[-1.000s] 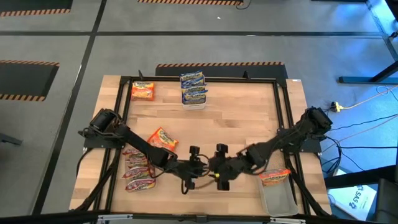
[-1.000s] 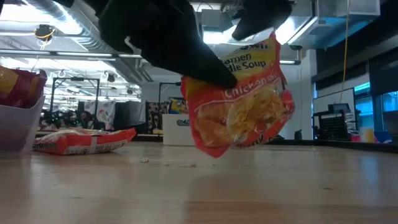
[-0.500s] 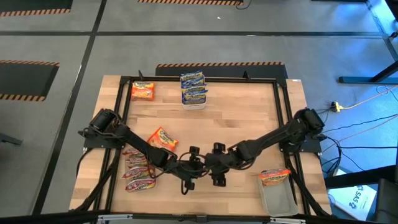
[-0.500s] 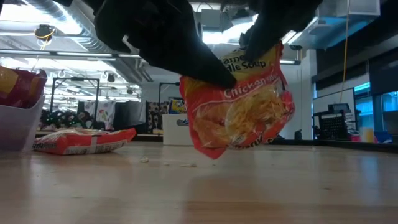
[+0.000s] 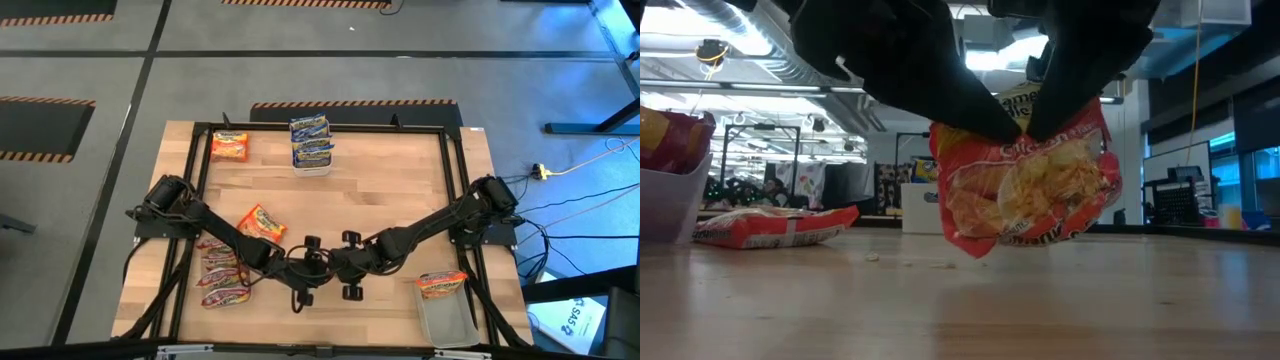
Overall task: Sort Maruchan noodles
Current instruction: Put the orange noodle pack into the gray bin
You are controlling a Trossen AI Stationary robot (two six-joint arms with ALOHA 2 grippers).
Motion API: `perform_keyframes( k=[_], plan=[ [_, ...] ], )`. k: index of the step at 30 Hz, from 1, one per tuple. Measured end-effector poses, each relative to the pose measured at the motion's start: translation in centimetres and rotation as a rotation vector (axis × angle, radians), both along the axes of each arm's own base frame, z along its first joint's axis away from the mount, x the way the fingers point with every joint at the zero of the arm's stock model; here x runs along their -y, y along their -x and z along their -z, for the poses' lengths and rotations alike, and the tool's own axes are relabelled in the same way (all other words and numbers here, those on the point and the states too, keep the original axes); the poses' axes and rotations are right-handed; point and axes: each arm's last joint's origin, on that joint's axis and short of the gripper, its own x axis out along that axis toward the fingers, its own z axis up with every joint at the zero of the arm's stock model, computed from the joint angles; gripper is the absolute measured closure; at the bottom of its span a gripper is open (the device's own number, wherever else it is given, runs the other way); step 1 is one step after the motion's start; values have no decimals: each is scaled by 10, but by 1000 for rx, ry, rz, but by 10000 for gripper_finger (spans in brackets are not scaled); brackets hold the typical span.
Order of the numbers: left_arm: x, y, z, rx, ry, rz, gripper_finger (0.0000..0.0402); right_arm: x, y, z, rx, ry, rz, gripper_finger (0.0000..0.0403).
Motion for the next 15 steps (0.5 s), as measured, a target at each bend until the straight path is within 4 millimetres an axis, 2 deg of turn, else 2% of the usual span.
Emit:
perform_keyframes(
  k=[3, 6, 9, 15],
  plan=[
    [0, 0, 0, 6, -1, -7, 286, 0, 1, -1, -2, 2, -8, 327],
    [2, 4, -4, -4, -8, -12, 265, -4, 4, -3, -3, 7, -36, 361],
    [4, 13, -16, -23, -14, -8, 257, -9, 11, -10, 12, 25, -52, 362],
    [15, 31, -41, -8, 4, 33, 257, -23, 41, -40, 26, 54, -52, 353]
  ],
)
